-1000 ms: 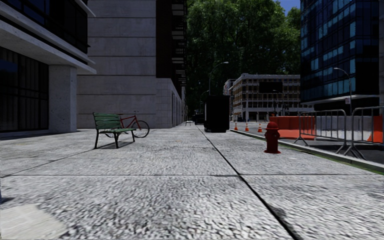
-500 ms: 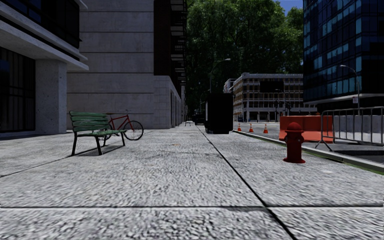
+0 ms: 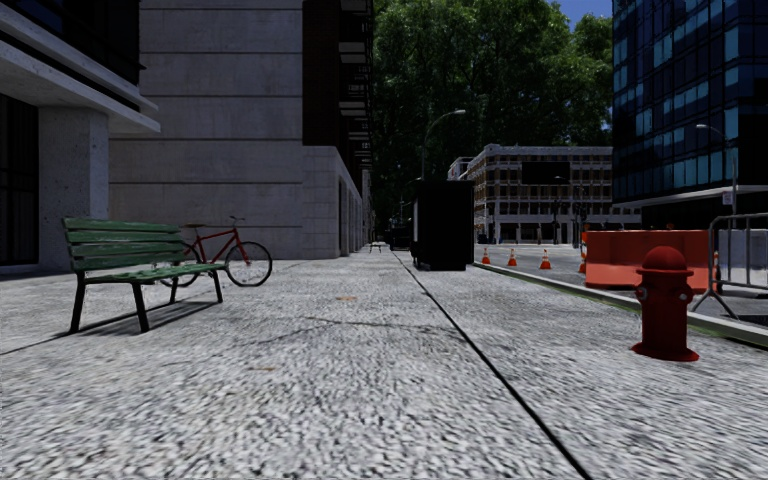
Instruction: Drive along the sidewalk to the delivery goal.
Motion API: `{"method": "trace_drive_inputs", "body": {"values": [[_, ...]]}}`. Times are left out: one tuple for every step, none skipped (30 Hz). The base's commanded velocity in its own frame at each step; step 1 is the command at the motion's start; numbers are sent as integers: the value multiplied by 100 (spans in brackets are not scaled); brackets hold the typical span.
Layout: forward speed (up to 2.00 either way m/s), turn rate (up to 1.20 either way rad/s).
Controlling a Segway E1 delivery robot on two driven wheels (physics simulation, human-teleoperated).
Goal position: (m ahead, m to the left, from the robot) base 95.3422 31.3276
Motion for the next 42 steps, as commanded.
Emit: {"method": "trace_drive_inputs", "body": {"values": [[200, 0], [200, 0], [200, 0], [200, 0], [200, 0], [200, 0], [200, 0], [200, 0], [200, 0], [200, 0], [200, 0], [200, 0], [200, 0], [200, 0], [200, 0], [200, 0], [200, 0], [200, 0], [200, 0], [200, 0], [200, 0], [200, 0], [200, 0], [200, 0], [200, 0], [200, 0], [200, 0], [200, 0], [200, 0], [200, 0], [200, 0], [200, 0], [200, 0], [200, 0], [200, 0], [200, 0], [200, 0], [200, 0], [200, 0], [200, 0], [200, 0], [200, 0]]}}
